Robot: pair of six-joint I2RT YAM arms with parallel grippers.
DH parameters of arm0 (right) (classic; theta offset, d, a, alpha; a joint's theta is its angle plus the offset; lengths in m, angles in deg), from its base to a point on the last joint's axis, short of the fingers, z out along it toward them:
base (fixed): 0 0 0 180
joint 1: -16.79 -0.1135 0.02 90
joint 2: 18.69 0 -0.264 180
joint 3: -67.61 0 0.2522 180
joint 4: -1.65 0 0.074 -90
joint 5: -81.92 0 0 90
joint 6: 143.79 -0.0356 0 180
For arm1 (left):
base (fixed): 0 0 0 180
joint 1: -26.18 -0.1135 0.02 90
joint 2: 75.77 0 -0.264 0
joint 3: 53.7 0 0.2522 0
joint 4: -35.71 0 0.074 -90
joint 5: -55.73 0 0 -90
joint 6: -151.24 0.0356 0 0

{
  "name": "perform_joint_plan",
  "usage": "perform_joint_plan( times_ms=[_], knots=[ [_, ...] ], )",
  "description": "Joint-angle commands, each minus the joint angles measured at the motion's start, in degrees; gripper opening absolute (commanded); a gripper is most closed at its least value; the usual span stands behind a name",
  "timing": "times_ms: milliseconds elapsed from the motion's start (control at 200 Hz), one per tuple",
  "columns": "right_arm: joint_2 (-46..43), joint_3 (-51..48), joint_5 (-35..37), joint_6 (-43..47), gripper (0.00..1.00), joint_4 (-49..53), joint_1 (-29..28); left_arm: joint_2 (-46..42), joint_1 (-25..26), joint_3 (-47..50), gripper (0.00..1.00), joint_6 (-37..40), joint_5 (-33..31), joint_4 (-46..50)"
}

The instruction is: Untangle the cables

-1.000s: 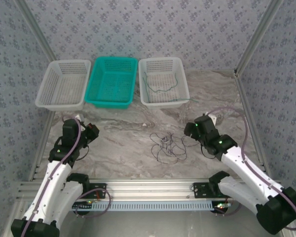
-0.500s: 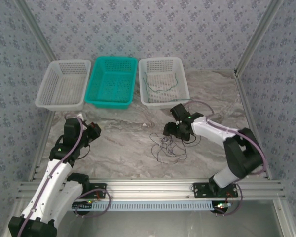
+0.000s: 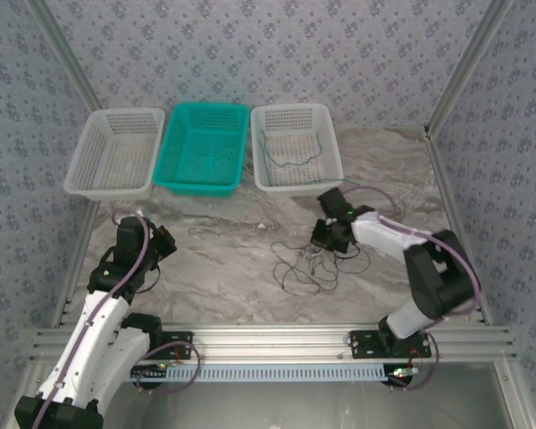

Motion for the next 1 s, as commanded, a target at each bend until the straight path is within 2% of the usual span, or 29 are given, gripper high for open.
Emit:
perform_joint_plan(
  times_ms=[0, 140, 265, 480, 600, 705, 840, 949, 994],
  knots=[
    [-8.7, -4.8, 5.4, -2.7, 0.00, 0.6, 8.4, -0.8, -1.5, -3.1, 0.00, 1.0, -5.7, 4.9],
    [-16.8, -9.6, 6.1, -0.3, 0.00, 2.2, 23.3, -0.7, -5.7, -3.7, 0.00, 2.2, -1.8, 5.0],
    [-19.3, -9.8, 4.4, 1.8, 0.00, 2.9, 34.7, -0.4, -8.7, -3.9, 0.00, 3.0, -0.4, 5.3],
    [-21.0, -7.7, 1.7, 1.7, 0.00, 4.0, 45.5, -0.3, -11.9, -4.1, 0.00, 3.5, -1.9, 7.9],
    [-22.0, -6.4, -2.6, 2.7, 0.00, 3.9, 51.4, -0.3, -14.6, -4.0, 0.00, 4.5, -1.9, 9.8],
    [-22.3, -5.6, -4.3, 5.7, 0.00, 3.7, 48.9, -0.2, -14.6, -2.2, 0.00, 4.5, 1.7, 7.3],
    [-22.0, -5.9, -4.5, 8.8, 0.00, 2.5, 36.7, 0.7, -14.2, 2.0, 0.00, 3.8, 12.7, -1.7],
    [-20.2, -6.6, -1.4, 8.4, 0.00, 0.8, 26.3, 1.6, -11.8, 1.7, 0.00, 4.1, 12.1, -2.1],
    [-19.1, -6.7, 0.2, 8.4, 0.07, 0.7, 23.0, 1.5, -11.0, 0.9, 0.00, 4.5, 11.8, -1.8]
  ],
)
